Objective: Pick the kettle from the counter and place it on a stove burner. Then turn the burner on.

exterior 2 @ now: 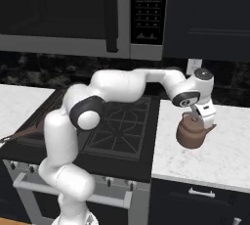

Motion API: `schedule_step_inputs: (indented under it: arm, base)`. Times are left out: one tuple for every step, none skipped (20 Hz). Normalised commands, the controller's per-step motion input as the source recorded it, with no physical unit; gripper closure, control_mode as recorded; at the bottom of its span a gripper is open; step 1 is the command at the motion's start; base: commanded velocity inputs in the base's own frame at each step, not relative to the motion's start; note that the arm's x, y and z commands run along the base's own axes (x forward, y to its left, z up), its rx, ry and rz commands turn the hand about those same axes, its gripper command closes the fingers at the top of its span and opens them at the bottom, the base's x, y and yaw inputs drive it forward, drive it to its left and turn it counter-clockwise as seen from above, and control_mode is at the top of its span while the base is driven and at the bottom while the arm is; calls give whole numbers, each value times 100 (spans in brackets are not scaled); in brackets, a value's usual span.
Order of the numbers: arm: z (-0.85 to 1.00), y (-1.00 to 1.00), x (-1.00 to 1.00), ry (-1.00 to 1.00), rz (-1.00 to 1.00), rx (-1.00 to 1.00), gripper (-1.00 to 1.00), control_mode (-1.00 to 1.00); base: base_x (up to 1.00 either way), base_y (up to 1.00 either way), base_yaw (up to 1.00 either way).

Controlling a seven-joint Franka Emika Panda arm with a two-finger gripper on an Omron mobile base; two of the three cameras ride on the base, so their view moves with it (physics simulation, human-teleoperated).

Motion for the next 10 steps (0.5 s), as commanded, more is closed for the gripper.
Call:
schedule_step_inputs:
  arm:
    - [42,1,-53,-25,0,3,100,-100]
    - [51,12,-54,-23,0,0,100,-100]
    - [64,30,-66,-20,0,0,100,-100]
    - [69,46,-74,-14,-2,0,100,-100]
    - [71,68,-77,-5,-4,0,100,-100]
    - [77,85,-78,-3,-6,0,100,-100]
    - [77,100,-77,0,-9,0,100,-100]
    - [74,100,-69,0,-9,0,100,-100]
    - [66,100,-62,0,-10,0,100,-100]
    - [56,100,-51,0,-11,0,100,-100]
  base:
    - [0,0,0]
    - [0,0,0]
    - [0,0,0]
    - [0,0,0]
    - [0,0,0]
    - [0,0,0]
    - [0,0,0]
    - [0,0,0]
    - [0,0,0]
    - [0,0,0]
